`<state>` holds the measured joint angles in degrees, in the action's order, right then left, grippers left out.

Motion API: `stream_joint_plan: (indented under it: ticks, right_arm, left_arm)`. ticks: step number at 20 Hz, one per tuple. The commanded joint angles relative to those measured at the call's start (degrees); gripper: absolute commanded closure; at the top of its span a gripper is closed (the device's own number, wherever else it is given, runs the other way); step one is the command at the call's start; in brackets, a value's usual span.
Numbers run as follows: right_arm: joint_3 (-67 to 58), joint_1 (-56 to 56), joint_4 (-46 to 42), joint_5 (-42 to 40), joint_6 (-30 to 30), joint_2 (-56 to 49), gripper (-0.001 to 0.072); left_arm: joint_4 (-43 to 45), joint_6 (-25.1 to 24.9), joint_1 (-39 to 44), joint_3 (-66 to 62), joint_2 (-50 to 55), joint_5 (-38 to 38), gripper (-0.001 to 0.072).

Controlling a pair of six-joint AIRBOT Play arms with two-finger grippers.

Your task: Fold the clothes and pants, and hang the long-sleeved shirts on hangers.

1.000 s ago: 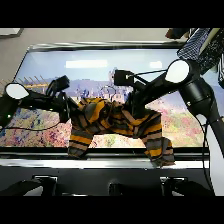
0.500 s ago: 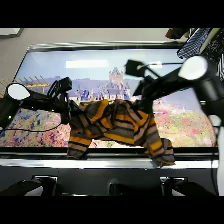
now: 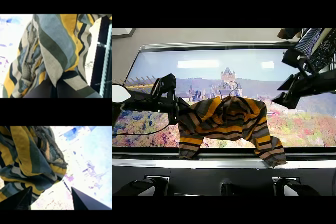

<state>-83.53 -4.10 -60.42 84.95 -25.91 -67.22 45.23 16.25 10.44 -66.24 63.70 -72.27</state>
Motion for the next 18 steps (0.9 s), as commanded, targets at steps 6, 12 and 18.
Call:
stream_joint_plan:
  ticks: [6,12,18]
  right_arm:
    - [4.02,-1.29,11.87,0.24,6.34,-9.90,0.0189]
    - [4.02,-1.29,16.61,0.63,8.81,-15.26,0.0226]
    - [4.02,-1.29,18.03,7.93,12.33,-15.85,0.0691]
  left_arm:
    - [-1.75,0.00,0.02,0.00,-0.70,-0.39,0.0689]
    - [-1.75,0.00,0.02,0.00,-0.70,-0.39,0.0689]
    - [-1.75,0.00,0.02,0.00,-0.70,-0.37,0.0689]
